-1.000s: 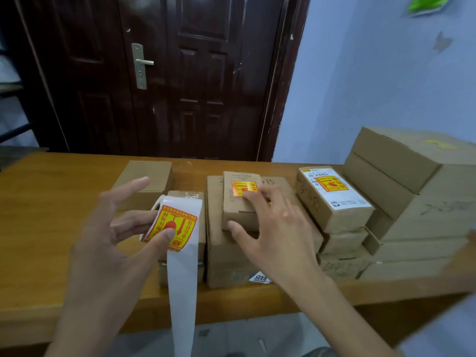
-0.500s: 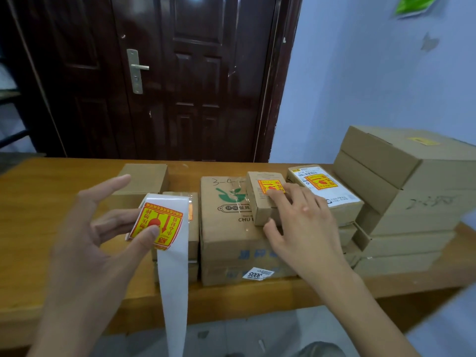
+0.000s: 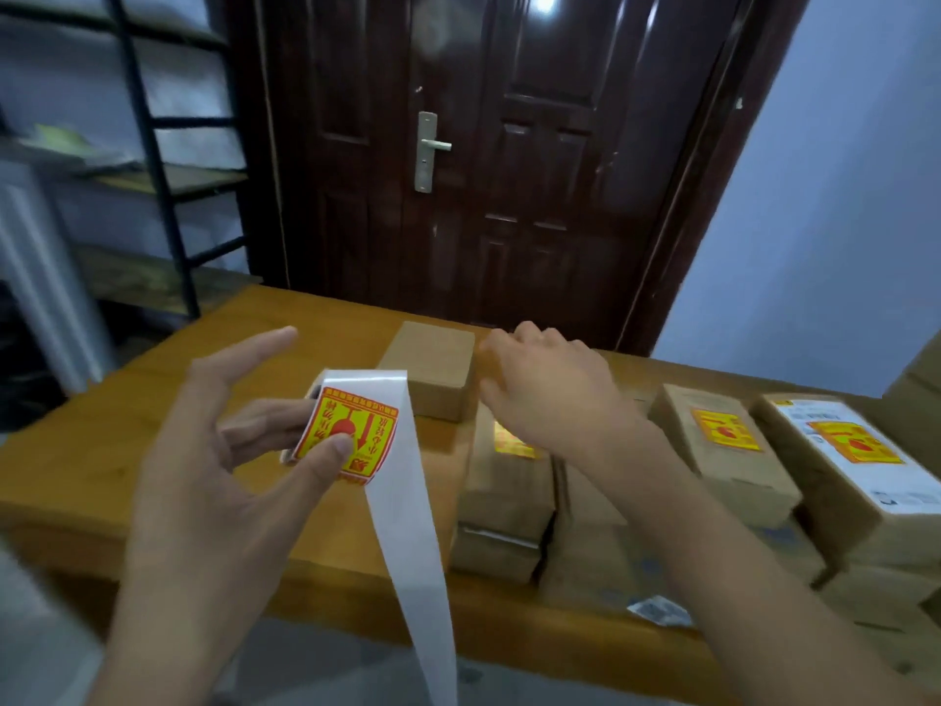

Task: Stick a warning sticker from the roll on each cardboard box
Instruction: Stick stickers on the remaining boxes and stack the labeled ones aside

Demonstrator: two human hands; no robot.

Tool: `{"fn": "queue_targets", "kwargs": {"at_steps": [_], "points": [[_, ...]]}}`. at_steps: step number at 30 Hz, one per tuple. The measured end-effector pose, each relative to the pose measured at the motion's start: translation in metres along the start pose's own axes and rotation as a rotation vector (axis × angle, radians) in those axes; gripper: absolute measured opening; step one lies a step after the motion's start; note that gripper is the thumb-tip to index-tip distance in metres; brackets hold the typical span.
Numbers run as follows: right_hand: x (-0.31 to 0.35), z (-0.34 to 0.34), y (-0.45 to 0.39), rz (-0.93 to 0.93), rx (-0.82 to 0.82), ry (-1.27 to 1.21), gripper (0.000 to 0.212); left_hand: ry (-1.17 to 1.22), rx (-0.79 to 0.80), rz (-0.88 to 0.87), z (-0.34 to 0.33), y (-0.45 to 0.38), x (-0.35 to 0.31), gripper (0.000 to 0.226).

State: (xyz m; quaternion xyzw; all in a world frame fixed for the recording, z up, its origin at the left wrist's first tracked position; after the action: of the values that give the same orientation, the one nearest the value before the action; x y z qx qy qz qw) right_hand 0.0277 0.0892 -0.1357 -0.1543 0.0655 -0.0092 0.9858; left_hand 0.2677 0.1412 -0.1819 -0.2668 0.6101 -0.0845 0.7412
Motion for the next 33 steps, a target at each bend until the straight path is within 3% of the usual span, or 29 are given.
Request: {"fn": "queue_targets", "kwargs": {"at_steps": [6, 11, 15, 25, 29, 33], "points": [[0.057, -0.051, -0.114, -0.127, 0.441, -0.302, 0.071, -0.025, -0.075, 0.099, 0.028, -0.010, 0.015, 0.072], [0.064, -0.121, -0.160, -0.410, 0.393, -0.214, 0.107, -0.019, -0.093, 0.147, 0.046, -0.008, 0.029, 0.073], [0.071, -0.164, -0.185, -0.503, 0.401, -0.207, 0.134, -0.013, -0.141, 0.148, 0.053, -0.003, 0.044, 0.070], [0.068, -0.165, -0.179, -0.571, 0.342, -0.264, 0.118, 0.023, -0.157, 0.190, 0.048, 0.001, 0.063, 0.072], [0.061, -0.119, -0.171, -0.475, 0.204, -0.300, 0.109, 0.030, -0.160, 0.175, 0.047, 0.000, 0.056, 0.071], [0.043, -0.047, -0.153, -0.358, 0.189, -0.349, 0.110, 0.051, -0.128, 0.105, 0.036, 0.002, 0.036, 0.071]]}}
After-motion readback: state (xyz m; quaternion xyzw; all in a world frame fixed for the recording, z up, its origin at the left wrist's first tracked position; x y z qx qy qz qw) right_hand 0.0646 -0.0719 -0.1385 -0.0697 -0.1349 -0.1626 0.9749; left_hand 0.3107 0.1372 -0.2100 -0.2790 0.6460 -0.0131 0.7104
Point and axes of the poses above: each hand's wrist, its own y-axis away from the middle knuckle, its own z-axis out of the back of the hand, x = y × z, the point moved 3 cm from there along -y, towards the middle knuckle, and after that the axes turned 8 degrees about -x, right-handed, at the moved point
